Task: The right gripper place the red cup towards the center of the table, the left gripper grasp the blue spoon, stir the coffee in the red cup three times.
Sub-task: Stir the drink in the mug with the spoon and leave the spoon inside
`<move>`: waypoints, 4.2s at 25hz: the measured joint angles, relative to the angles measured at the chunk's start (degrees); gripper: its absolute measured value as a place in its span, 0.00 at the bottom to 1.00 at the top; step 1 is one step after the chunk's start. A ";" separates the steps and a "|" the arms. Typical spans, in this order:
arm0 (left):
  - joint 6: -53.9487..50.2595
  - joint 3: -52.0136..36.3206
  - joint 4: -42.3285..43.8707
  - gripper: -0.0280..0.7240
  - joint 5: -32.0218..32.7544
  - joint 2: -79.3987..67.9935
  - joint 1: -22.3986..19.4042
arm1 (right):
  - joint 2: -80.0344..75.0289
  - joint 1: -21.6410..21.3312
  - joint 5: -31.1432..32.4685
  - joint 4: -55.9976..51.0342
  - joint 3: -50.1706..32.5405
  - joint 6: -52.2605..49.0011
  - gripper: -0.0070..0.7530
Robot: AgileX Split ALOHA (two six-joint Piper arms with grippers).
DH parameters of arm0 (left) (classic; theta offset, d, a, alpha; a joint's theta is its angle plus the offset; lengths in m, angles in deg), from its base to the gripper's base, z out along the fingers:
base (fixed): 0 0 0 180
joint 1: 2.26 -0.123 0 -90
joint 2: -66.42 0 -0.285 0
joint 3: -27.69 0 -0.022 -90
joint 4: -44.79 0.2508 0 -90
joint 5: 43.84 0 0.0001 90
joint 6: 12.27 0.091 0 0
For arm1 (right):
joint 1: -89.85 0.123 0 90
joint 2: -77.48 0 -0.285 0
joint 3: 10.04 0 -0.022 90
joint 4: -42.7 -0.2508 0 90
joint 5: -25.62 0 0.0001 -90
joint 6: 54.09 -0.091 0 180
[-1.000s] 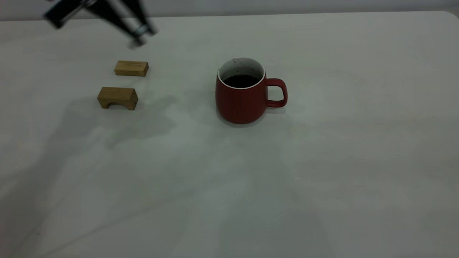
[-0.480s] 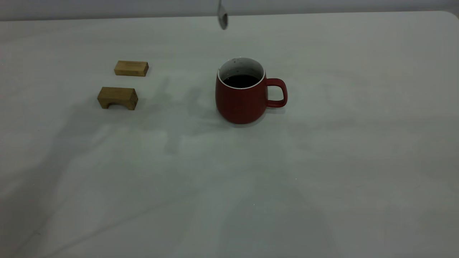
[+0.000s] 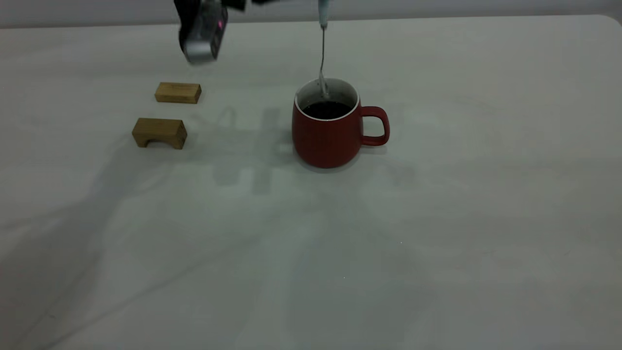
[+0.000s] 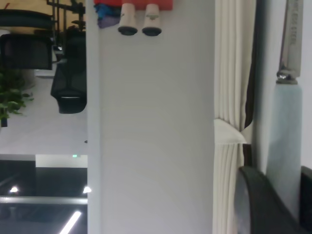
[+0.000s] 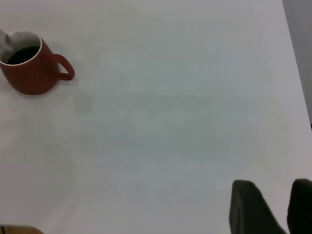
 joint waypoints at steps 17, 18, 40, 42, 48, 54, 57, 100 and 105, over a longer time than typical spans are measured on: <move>14.45 0.06 -5.06 0.28 -7.93 -7.39 0.00 | 0.00 0.00 0.00 0.00 0.00 0.00 0.32; 15.61 0.06 -5.96 0.28 -7.36 -7.59 0.00 | 0.00 0.00 0.00 0.00 0.00 0.00 0.32; 13.41 0.46 -3.23 0.28 -11.32 -7.66 2.11 | 0.00 0.00 0.00 0.00 0.00 0.00 0.32; 16.67 0.46 -3.86 0.28 -11.70 -7.71 2.11 | 0.00 0.00 0.00 0.00 0.00 0.00 0.32; 20.80 0.46 -10.69 0.28 -6.86 -9.69 2.22 | 0.00 0.00 0.00 0.00 0.00 0.00 0.32; 13.63 0.46 -11.61 0.28 -3.57 -10.47 2.26 | 0.00 0.00 0.00 0.00 0.00 0.00 0.32; 8.69 0.46 -9.18 0.28 -3.42 -10.47 2.26 | 0.00 0.00 0.00 0.00 0.00 0.00 0.32; 15.60 0.94 -2.65 0.28 -9.52 -8.87 2.05 | 0.00 0.00 0.00 0.00 0.00 0.00 0.32; 16.59 1.04 -5.57 0.28 -4.39 -10.91 2.05 | 0.00 0.00 0.00 0.00 0.00 0.00 0.32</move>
